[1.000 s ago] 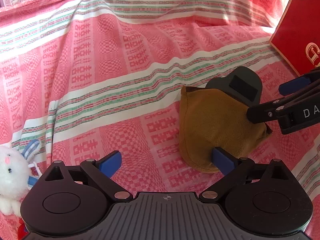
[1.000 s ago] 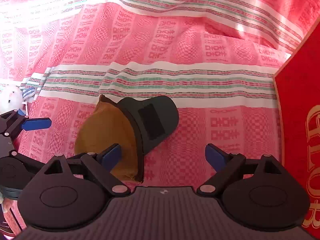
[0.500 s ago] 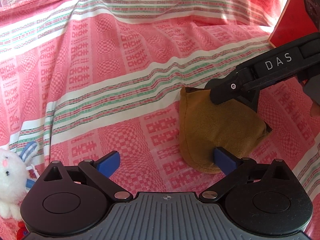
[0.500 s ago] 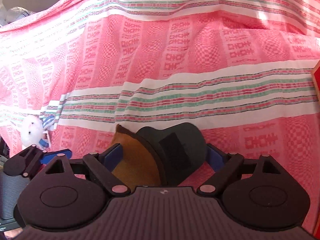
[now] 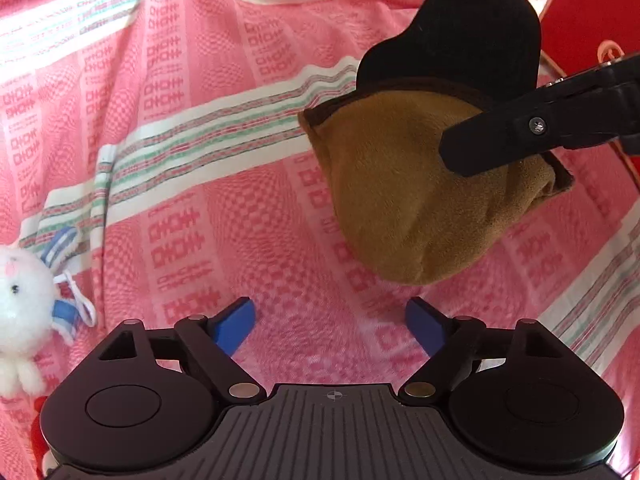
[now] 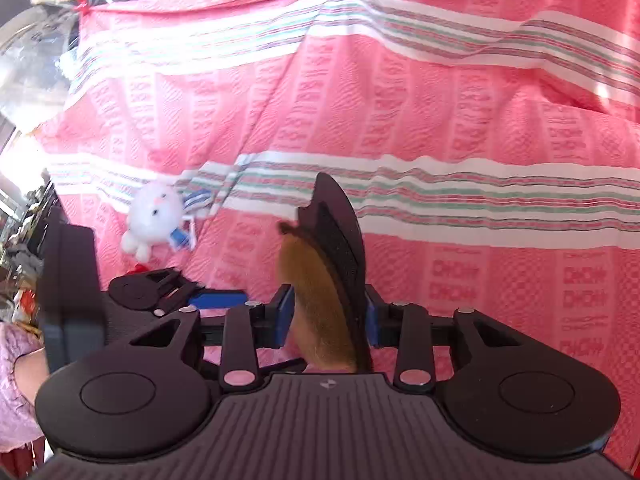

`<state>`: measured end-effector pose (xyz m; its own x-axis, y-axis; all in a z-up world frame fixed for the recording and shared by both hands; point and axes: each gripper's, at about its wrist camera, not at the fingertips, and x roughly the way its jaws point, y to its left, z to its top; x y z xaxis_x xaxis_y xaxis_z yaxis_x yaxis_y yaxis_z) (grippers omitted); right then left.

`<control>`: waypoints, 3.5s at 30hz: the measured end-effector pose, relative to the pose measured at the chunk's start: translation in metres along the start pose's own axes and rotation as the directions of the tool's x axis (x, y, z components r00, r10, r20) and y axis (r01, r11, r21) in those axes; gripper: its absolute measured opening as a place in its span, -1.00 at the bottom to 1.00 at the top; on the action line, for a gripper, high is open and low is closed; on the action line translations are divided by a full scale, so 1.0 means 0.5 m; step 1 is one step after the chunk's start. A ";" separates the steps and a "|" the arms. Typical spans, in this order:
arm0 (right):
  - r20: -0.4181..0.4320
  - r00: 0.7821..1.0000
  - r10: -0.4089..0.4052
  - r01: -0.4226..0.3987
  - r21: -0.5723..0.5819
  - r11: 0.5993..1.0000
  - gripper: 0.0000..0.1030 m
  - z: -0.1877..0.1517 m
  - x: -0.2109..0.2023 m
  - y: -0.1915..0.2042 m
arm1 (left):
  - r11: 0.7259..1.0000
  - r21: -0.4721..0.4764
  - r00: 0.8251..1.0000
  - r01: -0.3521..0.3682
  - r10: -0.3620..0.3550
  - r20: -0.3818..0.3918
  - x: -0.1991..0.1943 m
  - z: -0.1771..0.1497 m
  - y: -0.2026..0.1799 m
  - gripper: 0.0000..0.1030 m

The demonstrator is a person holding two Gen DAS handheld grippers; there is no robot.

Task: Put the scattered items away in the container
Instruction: 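Lift the pouch with the right gripper and turn it toward the left gripper, then close the left gripper on the pouch edge while the right gripper keeps holding it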

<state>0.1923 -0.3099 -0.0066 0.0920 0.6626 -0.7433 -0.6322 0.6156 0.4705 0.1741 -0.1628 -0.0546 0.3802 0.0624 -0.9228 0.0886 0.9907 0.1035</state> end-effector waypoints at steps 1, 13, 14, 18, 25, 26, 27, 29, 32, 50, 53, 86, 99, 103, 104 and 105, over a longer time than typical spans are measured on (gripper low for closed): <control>-0.018 1.000 0.013 -0.013 -0.020 1.000 -0.22 -0.007 0.001 0.017 | 1.000 -0.014 1.000 0.011 -0.011 -0.003 -0.007 -0.014 0.005 0.73; -0.064 0.995 0.076 -0.084 -0.138 0.987 -0.01 -0.078 0.029 0.178 | 0.982 -0.140 0.986 0.127 -0.110 0.123 -0.133 -0.152 0.076 0.76; -0.065 0.995 0.074 -0.082 -0.146 0.986 -0.01 -0.080 0.031 0.188 | 0.981 -0.142 0.984 0.131 -0.111 0.138 -0.141 -0.162 0.078 0.77; -0.061 0.997 0.050 -0.059 -0.155 0.986 0.01 -0.089 0.035 0.211 | 0.973 -0.193 0.984 0.124 -0.096 0.149 -0.143 -0.181 0.097 0.78; -0.044 0.998 0.049 -0.053 -0.095 0.994 0.25 -0.110 0.018 0.200 | 0.955 -0.237 0.967 0.179 -0.127 0.219 -0.157 -0.185 0.113 0.78; -0.037 0.998 0.052 -0.055 -0.086 0.995 0.26 -0.110 0.012 0.197 | 0.956 -0.225 0.962 0.191 -0.137 0.235 -0.162 -0.184 0.110 0.78; -0.030 0.998 0.055 -0.057 -0.079 0.995 0.27 -0.110 0.006 0.192 | 0.956 -0.217 0.959 0.198 -0.143 0.244 -0.166 -0.184 0.108 0.80; -0.015 0.998 0.056 -0.057 -0.062 0.996 0.32 -0.109 -0.010 0.180 | 0.955 -0.202 0.953 0.216 -0.161 0.256 -0.172 -0.182 0.102 0.80; -0.005 1.000 0.022 -0.022 -0.054 0.998 0.36 -0.110 -0.026 0.159 | 0.951 -0.200 0.949 0.236 -0.181 0.258 -0.170 -0.175 0.100 0.80; -0.096 0.990 -0.106 0.099 -0.074 0.992 0.38 -0.120 0.052 0.104 | 0.979 -0.135 0.982 0.152 -0.134 0.137 -0.083 -0.201 0.090 0.78; -0.108 0.988 -0.109 0.100 -0.086 0.991 0.41 -0.108 0.069 0.106 | 0.983 -0.110 0.982 0.144 -0.128 0.140 -0.081 -0.198 0.083 0.83; -0.121 0.992 -0.024 -0.013 -0.298 0.954 -0.18 -0.107 0.069 0.128 | 0.960 0.015 0.942 0.281 -0.279 0.187 -0.108 -0.201 0.070 0.09; -0.121 0.991 -0.058 0.009 -0.371 0.929 0.32 -0.142 0.040 0.164 | 0.962 0.112 0.938 0.248 -0.267 0.219 -0.142 -0.205 0.029 -0.16; -0.107 0.989 -0.099 0.055 -0.353 0.934 0.40 -0.129 0.021 0.158 | 0.962 0.151 0.934 0.226 -0.259 0.248 -0.157 -0.207 0.005 -0.25; -0.109 0.987 -0.117 0.076 -0.329 0.941 0.42 -0.122 0.018 0.153 | 0.962 0.158 0.932 0.224 -0.259 0.253 -0.161 -0.207 -0.001 -0.26; -0.107 0.984 -0.139 0.102 -0.297 0.949 0.44 -0.115 0.015 0.147 | 0.960 0.166 0.930 0.225 -0.262 0.257 -0.164 -0.206 -0.007 -0.29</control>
<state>0.1025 -0.2845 -0.0050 0.0959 0.5209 -0.8482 -0.8194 0.5251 0.2298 0.0476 -0.1591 -0.0174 0.5670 -0.2329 -0.7901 0.3237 0.9450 -0.0462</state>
